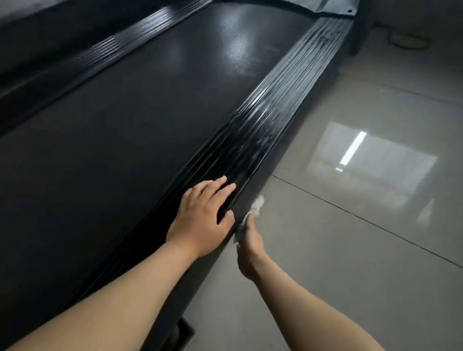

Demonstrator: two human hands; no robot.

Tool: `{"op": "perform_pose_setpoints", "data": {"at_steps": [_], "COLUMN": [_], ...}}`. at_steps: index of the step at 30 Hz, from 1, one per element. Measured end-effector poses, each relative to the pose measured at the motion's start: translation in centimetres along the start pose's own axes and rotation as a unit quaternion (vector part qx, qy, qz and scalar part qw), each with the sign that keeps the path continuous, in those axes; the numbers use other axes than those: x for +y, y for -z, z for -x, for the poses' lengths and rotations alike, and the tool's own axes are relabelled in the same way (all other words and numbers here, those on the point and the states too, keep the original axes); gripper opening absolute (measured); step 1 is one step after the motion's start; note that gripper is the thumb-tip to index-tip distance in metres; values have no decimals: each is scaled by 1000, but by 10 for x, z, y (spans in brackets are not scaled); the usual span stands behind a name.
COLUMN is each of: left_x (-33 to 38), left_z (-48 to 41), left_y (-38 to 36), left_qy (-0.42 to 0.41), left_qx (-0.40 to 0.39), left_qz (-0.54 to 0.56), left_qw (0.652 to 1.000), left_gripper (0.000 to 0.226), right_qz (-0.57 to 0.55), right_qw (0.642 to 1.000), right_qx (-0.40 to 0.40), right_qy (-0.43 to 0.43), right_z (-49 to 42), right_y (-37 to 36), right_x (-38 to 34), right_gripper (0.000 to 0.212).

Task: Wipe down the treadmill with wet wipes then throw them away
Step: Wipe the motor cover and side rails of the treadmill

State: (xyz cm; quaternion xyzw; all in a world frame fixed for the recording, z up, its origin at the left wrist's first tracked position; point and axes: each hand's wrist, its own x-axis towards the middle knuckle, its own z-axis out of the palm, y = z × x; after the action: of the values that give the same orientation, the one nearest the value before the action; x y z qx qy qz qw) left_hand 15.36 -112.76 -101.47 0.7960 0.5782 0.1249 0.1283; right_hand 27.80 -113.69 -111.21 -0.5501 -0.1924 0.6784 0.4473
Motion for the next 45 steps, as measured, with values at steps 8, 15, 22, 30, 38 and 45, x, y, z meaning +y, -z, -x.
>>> {"op": "perform_pose_setpoints", "data": {"at_steps": [8, 15, 22, 30, 38, 45], "left_x": [-1, -1, 0, 3, 4, 0], "left_z": [0, 0, 2, 4, 8, 8], "left_y": [1, 0, 2, 2, 1, -2], "left_qy": [-1, 0, 2, -5, 9, 7], "left_qx": [10, 23, 22, 27, 33, 50], "left_qz": [14, 11, 12, -8, 1, 12], "left_qw": [1000, 1000, 1000, 1000, 999, 999], "left_gripper": [56, 56, 56, 56, 54, 52], "right_qz": [-85, -46, -101, -98, -17, -27], "right_qw": [994, 995, 995, 984, 997, 998], "right_qx": [-2, 14, -20, -4, -48, -45], "right_qy": [65, 90, 9, 145, -65, 38], "right_z": [-8, -8, 11, 26, 42, 50], "right_y": [-12, -22, -19, -42, -21, -29], "right_x": [-31, -19, -14, -53, -5, -22], "right_gripper": [64, 92, 66, 79, 78, 75]}}
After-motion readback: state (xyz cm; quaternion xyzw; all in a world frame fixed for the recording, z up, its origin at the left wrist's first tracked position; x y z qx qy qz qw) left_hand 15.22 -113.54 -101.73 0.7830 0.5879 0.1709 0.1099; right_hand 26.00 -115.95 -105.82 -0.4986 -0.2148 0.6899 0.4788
